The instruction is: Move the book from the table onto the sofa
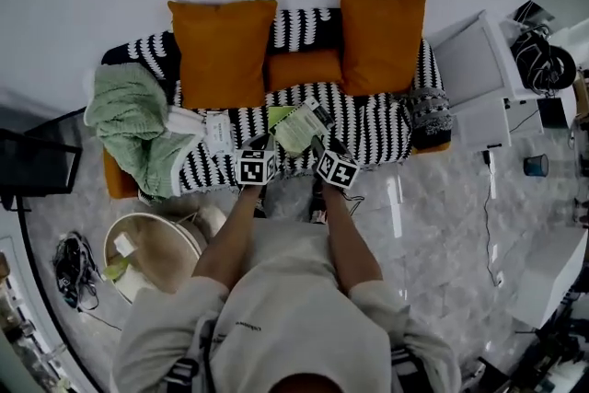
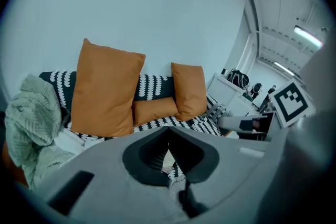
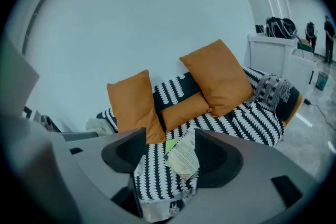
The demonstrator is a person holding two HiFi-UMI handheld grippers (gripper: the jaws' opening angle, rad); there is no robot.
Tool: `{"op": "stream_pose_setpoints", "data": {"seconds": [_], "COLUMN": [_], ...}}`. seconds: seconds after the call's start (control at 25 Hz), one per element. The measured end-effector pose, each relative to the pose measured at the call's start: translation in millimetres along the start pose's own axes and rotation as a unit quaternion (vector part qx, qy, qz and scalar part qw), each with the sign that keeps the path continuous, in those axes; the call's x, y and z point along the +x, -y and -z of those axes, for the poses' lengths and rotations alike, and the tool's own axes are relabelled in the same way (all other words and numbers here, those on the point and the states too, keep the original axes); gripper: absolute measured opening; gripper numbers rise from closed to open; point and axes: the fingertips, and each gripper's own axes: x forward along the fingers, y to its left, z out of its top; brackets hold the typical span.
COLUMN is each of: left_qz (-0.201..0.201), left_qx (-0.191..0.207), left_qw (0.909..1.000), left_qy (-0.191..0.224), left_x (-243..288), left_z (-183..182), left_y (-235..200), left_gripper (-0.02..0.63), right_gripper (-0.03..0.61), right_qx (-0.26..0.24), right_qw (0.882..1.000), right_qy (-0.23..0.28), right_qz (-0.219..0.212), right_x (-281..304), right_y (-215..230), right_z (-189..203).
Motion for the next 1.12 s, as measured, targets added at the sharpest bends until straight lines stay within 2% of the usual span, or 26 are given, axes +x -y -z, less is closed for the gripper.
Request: {"op": "stream_pose_setpoints", "data": {"seconds": [0.12, 0.28, 0.48, 0.6, 0.76, 0.88, 1.0, 1.12], "left_qz": [-0.02, -0.041, -0.055, -0.066, -0.083, -0.089, -0.083, -0.089], "left_qx": [-0.01, -0.022, -0.028, -0.032, -0.056, -0.054, -0.055, -0.06], "left_qw": [0.9997, 0.9989, 0.9981, 0.9972, 0.9946, 0.9941, 0.9948, 0.9939], "left_qy": [0.008, 0.008, 0.007, 0.012, 0.028, 0.032, 0.023, 0.024], "left_x": [-1.7, -0.9, 4.1, 3.2, -5.0, -8.4, -9.0, -13.5], "left_z": [-1.9, 9.8, 26.9, 37.1, 50.8, 62.9, 77.2, 83.4], "left_y": [15.7, 44.1, 88.4, 110.2, 127.9, 139.5, 149.6, 149.6], "left_gripper": [0.009, 0.009, 0.009, 0.009, 0.009, 0.009, 0.009, 0.009], "right_gripper": [0.268, 0.268, 0.261, 0.195, 0.113, 0.048, 0.011, 0.008], "right_qx": [0.015, -0.037, -0.106, -0.132, -0.144, -0.158, -0.163, -0.18], "right_qw": [1.0, 0.997, 0.986, 0.981, 0.977, 0.974, 0.976, 0.973], "right_qy": [0.005, -0.015, -0.042, -0.045, -0.042, -0.04, -0.045, -0.06], "right_qz": [-0.023, -0.061, -0.118, -0.135, -0.151, -0.156, -0.139, -0.132], "right_x": [-2.1, -13.0, -35.5, -47.7, -58.4, -62.0, -65.0, -67.5], "right_y": [16.2, 24.4, 29.4, 40.0, 52.1, 59.4, 78.7, 91.9], "right_z": [-9.0, -11.4, 1.6, 4.9, 8.1, 10.4, 15.7, 27.0]}}
